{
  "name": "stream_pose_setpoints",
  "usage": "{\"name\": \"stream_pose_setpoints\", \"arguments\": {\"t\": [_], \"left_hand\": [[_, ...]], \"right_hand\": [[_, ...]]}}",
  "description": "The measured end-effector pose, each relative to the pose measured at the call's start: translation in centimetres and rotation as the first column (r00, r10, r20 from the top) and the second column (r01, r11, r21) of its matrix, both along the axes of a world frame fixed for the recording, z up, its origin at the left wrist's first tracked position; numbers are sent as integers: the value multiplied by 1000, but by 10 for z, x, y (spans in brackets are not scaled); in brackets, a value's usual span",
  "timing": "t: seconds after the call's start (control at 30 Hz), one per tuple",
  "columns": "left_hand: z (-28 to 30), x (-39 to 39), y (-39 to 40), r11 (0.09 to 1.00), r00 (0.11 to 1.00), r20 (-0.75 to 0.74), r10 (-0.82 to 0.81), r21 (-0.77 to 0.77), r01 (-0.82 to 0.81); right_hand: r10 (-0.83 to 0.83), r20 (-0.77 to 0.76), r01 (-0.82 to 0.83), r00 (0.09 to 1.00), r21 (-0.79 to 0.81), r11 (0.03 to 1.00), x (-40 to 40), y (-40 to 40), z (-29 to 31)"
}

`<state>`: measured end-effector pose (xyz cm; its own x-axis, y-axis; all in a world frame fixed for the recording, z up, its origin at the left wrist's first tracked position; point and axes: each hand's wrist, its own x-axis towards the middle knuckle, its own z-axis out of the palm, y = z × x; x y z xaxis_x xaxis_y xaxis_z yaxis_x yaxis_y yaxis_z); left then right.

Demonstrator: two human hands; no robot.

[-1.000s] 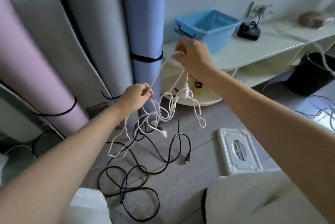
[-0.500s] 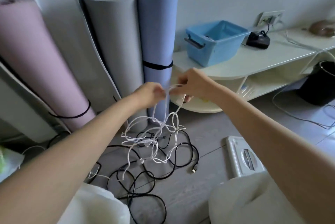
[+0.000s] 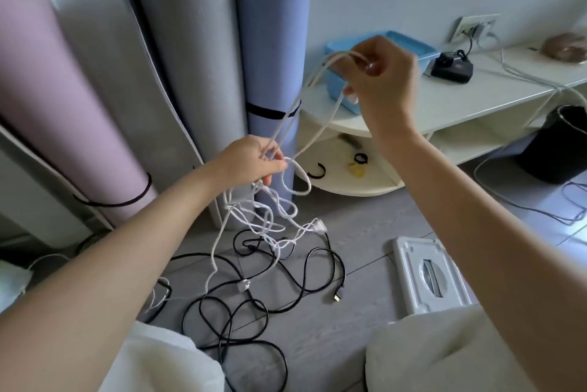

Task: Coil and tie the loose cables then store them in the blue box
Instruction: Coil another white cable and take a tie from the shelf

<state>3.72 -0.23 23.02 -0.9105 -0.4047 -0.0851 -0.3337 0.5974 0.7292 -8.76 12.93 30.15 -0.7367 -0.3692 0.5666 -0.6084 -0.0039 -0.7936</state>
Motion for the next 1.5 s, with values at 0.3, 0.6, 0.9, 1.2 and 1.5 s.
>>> {"name": "stream_pose_setpoints", "arguments": {"t": [0.3, 0.6, 0.9, 1.2, 1.5], "left_hand": [[-5, 7, 1, 959, 986, 137, 96, 252, -129], [14, 11, -17, 860, 933, -168, 319, 466, -210], [-12, -4, 8, 977, 988, -116, 103, 196, -79], [-36, 6, -14, 943, 977, 206, -59, -310, 122], [-20, 24, -48, 772, 813, -125, 568, 423, -474]], "right_hand": [[99, 183, -77, 978, -123, 989, 9, -10, 1], [317, 236, -382, 919, 736, 559, 9, 0, -15], [313, 235, -370, 920, 261, 892, 27, -8, -6], [-134, 125, 160, 983, -235, 959, -26, 5, 18], [164, 273, -296, 948, 563, 772, -25, 20, 4]]}}
